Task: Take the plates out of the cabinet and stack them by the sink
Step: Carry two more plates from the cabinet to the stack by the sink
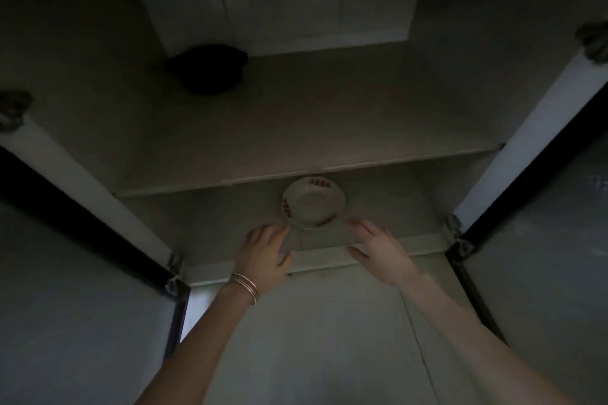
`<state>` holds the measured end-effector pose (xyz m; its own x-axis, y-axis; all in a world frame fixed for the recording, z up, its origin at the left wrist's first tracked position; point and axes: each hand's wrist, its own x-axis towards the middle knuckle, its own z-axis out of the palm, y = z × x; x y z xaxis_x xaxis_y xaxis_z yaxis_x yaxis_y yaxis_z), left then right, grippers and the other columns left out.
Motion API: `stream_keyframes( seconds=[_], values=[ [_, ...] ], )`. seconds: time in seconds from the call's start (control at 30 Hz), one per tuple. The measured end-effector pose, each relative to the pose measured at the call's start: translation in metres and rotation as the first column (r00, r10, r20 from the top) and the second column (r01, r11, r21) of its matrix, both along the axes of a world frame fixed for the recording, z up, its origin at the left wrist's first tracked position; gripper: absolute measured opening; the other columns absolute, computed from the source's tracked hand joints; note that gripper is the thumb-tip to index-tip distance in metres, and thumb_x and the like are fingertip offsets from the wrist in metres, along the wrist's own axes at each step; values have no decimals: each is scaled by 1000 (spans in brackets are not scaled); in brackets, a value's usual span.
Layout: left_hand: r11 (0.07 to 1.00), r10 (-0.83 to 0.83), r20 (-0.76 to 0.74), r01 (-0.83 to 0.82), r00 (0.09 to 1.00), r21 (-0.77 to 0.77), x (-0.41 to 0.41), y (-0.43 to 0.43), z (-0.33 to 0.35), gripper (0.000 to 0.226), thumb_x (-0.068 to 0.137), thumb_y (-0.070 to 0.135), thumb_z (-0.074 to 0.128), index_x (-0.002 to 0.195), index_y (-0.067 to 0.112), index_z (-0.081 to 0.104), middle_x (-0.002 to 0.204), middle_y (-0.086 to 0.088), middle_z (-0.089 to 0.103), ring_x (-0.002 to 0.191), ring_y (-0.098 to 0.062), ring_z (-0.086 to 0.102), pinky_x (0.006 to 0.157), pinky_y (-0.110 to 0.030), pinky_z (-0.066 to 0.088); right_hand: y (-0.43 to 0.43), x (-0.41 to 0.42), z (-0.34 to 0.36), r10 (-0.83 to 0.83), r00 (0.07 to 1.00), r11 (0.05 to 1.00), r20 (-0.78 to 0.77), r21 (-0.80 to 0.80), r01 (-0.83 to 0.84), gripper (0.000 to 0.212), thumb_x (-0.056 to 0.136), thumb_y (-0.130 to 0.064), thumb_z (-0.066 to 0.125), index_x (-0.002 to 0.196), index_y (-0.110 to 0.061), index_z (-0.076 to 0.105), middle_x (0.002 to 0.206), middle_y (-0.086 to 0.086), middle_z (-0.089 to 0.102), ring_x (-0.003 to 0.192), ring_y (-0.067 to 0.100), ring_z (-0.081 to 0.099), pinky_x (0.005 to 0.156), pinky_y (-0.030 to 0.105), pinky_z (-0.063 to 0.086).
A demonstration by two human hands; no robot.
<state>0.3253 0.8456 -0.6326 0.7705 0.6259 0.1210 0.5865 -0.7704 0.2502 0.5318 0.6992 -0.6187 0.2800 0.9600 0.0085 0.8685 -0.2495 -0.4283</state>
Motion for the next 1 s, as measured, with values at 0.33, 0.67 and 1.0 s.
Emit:
stream_keyframes(
  seconds=[0.33, 0.67, 1.0],
  values=[
    [997, -3, 97, -5, 995, 82, 39, 46, -132, 52, 76, 43, 44, 112, 11, 63, 110, -9, 65, 98, -28, 62, 88, -39, 50, 51, 21, -147, -35, 996, 977, -83, 208, 52, 47, 86, -16, 61, 131, -11, 48, 133, 9, 52, 122, 28, 49, 101, 39, 40],
    [994, -26, 109, 14, 994, 107, 81, 83, -200, 56, 69, 39, 43, 112, 10, 63, 112, -9, 66, 101, -26, 64, 90, -45, 48, 103, 56, -221, -23, 1000, 964, -12, 263, 26, 51, 77, -5, 67, 127, -12, 55, 131, 10, 55, 121, 27, 51, 104, 35, 38],
    [989, -76, 194, 49, 978, 142, 101, 126, -235, 33, 72, 37, 48, 86, 18, 71, 92, 1, 71, 87, -21, 65, 87, -28, 45, 152, 69, -251, -18, 998, 962, 67, 274, -1, 29, 63, -19, 64, 90, -16, 74, 97, 8, 72, 94, 30, 67, 78, 48, 56]
  ],
)
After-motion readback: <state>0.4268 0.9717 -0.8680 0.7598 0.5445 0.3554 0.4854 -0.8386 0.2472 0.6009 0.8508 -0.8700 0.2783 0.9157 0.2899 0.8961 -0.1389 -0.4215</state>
